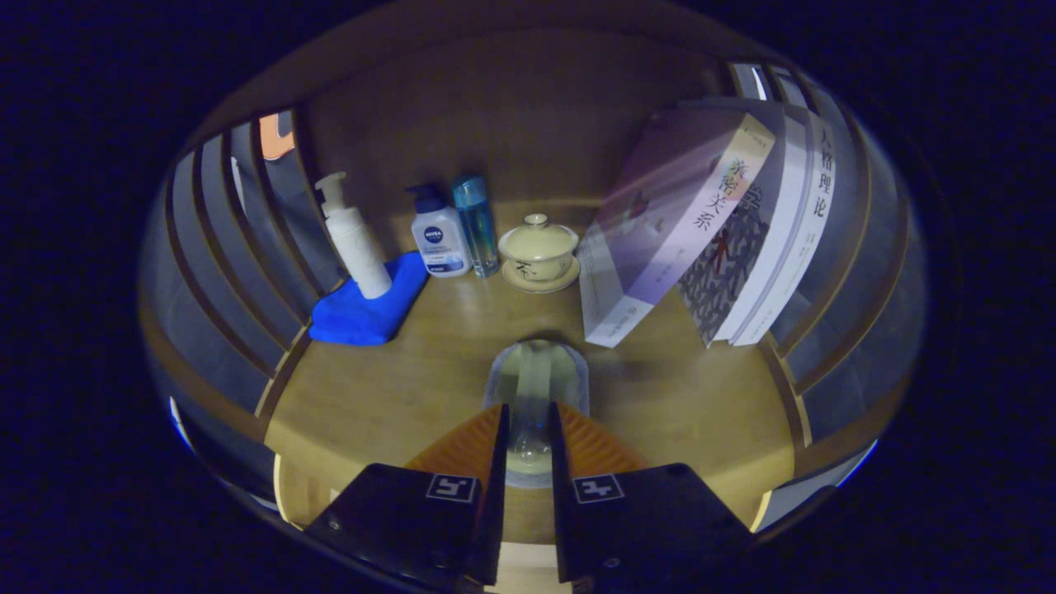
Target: Pull open the drawer, take out the items inside it, and place them on the countertop above the cabinet.
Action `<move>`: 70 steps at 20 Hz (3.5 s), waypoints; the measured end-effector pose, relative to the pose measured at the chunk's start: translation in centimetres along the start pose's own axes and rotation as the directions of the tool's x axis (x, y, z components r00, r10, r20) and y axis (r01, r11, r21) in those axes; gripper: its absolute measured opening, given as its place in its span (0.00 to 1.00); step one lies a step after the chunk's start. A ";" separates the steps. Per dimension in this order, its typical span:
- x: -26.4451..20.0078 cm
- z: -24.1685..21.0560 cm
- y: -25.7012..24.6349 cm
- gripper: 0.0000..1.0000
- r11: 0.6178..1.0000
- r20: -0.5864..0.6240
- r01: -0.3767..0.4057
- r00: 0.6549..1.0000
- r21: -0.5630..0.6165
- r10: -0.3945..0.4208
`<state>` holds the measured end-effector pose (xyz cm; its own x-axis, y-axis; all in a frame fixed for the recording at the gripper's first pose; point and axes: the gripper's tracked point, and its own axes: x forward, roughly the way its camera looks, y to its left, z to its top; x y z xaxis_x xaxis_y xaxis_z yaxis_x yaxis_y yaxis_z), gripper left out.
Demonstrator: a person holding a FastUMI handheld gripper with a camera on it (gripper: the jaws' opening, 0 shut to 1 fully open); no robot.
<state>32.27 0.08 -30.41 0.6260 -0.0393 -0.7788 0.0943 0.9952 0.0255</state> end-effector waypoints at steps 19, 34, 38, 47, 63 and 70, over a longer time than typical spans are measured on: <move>-14.9 -5.9 3.2 0.89 0.990 0.176 -0.089 0.979 -0.113 0.108; -25.1 -15.5 5.1 0.98 0.974 0.480 -0.082 0.860 -0.210 0.176; -25.0 -18.5 6.1 0.99 0.966 0.515 -0.104 0.830 -0.237 0.215; -22.2 -27.9 5.4 0.99 0.974 0.553 -0.112 0.807 -0.198 0.205; -13.8 -32.5 4.0 1.00 0.995 0.525 0.023 0.851 -0.097 0.031; -13.4 -32.0 3.6 1.00 0.990 0.549 0.113 0.835 -0.083 -0.049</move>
<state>-0.58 7.06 -39.92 0.9426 -0.1307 -0.3073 0.0997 0.9884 -0.1145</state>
